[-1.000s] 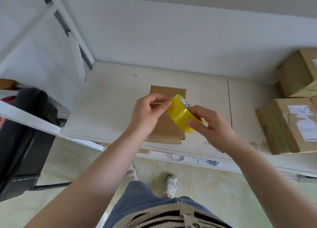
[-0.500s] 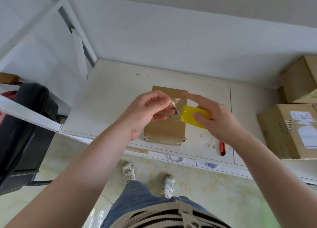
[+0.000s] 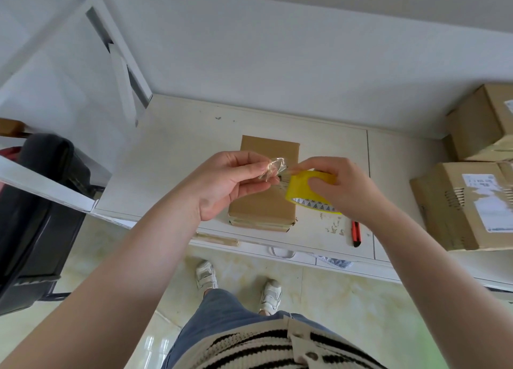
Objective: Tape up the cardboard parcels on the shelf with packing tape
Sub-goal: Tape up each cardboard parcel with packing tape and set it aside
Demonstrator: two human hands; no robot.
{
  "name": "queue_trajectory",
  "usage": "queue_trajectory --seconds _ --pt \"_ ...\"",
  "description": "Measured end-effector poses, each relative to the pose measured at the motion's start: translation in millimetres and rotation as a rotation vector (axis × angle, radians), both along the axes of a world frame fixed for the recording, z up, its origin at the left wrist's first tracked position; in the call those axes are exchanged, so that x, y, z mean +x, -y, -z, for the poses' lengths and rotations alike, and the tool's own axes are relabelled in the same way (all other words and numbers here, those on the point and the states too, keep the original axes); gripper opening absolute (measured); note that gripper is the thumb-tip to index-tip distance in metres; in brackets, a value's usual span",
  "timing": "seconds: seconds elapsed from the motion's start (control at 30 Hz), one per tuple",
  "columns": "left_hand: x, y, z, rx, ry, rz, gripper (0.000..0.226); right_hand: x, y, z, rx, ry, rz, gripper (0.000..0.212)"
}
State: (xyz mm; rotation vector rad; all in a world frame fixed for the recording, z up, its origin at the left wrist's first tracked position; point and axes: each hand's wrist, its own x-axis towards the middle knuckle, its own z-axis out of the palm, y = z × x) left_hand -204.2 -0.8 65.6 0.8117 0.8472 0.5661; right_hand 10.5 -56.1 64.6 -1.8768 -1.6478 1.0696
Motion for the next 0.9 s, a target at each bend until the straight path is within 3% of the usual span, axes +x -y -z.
queue_trajectory --seconds 0.4,0.7,0.9 --pt "4 -1 11 0.015 0.014 -0.021 0.006 6 -4 -3 0.005 0.003 -0.012 0.041" --pt "6 -2 11 -0.008 -0.001 -0.030 0.031 9 -9 1 0.000 -0.003 0.027 0.018" --pt "9 -4 15 0.063 -0.150 -0.040 0.003 10 -9 1 0.002 0.019 -0.005 0.014"
